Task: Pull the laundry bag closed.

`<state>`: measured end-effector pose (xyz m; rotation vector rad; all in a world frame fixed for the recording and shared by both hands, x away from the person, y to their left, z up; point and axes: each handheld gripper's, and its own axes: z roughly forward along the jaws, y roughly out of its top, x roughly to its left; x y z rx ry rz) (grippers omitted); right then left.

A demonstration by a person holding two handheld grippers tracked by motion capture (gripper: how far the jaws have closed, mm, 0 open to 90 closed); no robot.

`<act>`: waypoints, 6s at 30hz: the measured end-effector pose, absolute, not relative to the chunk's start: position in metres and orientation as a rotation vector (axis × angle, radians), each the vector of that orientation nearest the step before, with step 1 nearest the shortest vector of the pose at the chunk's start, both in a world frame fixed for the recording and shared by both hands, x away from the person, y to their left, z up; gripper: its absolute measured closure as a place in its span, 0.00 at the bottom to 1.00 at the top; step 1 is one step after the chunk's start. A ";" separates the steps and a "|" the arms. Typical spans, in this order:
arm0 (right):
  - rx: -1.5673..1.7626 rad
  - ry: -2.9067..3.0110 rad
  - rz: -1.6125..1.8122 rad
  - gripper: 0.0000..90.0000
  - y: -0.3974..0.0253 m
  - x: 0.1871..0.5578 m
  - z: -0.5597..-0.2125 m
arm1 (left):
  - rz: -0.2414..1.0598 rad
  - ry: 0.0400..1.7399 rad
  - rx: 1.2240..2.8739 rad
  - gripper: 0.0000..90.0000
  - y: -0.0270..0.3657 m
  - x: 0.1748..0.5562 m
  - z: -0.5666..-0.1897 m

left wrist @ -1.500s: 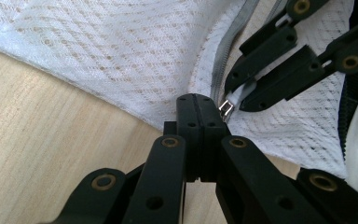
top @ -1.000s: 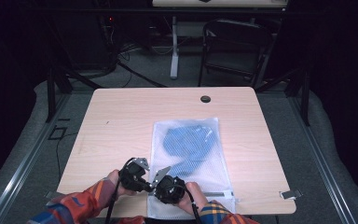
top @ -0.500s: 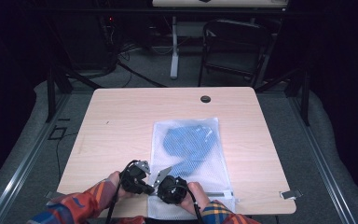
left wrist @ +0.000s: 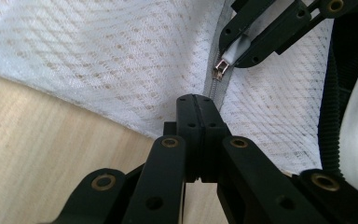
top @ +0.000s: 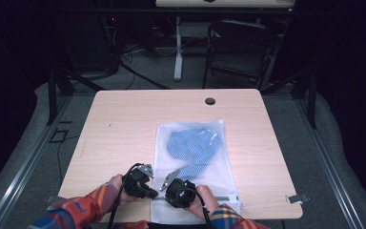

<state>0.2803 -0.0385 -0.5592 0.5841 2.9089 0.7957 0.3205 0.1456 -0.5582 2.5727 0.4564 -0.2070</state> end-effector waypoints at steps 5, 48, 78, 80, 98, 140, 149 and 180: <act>0.582 2.902 0.802 0.91 -0.039 0.280 -0.559 | -0.175 0.359 2.558 0.99 0.137 0.317 -0.555; 0.550 2.881 0.812 0.91 -0.040 0.276 -0.561 | -0.180 0.389 2.574 1.00 0.132 0.314 -0.562; 0.550 2.897 0.776 0.91 -0.052 0.276 -0.558 | -0.182 0.377 2.576 1.00 0.132 0.314 -0.562; 0.544 2.895 0.767 0.91 -0.053 0.276 -0.558 | -0.183 0.380 2.576 1.00 0.132 0.314 -0.562; 0.556 2.897 0.737 0.91 -0.062 0.276 -0.557 | -0.185 0.384 2.580 1.00 0.132 0.315 -0.562; 0.592 2.893 0.715 0.91 -0.080 0.274 -0.553 | -0.185 0.379 2.588 1.00 0.133 0.316 -0.561; 0.582 2.895 0.710 0.91 -0.080 0.274 -0.552 | -0.188 0.381 2.585 1.00 0.133 0.316 -0.561; 0.632 2.882 0.699 0.91 -0.098 0.275 -0.548 | -0.188 0.361 2.543 1.00 0.133 0.317 -0.561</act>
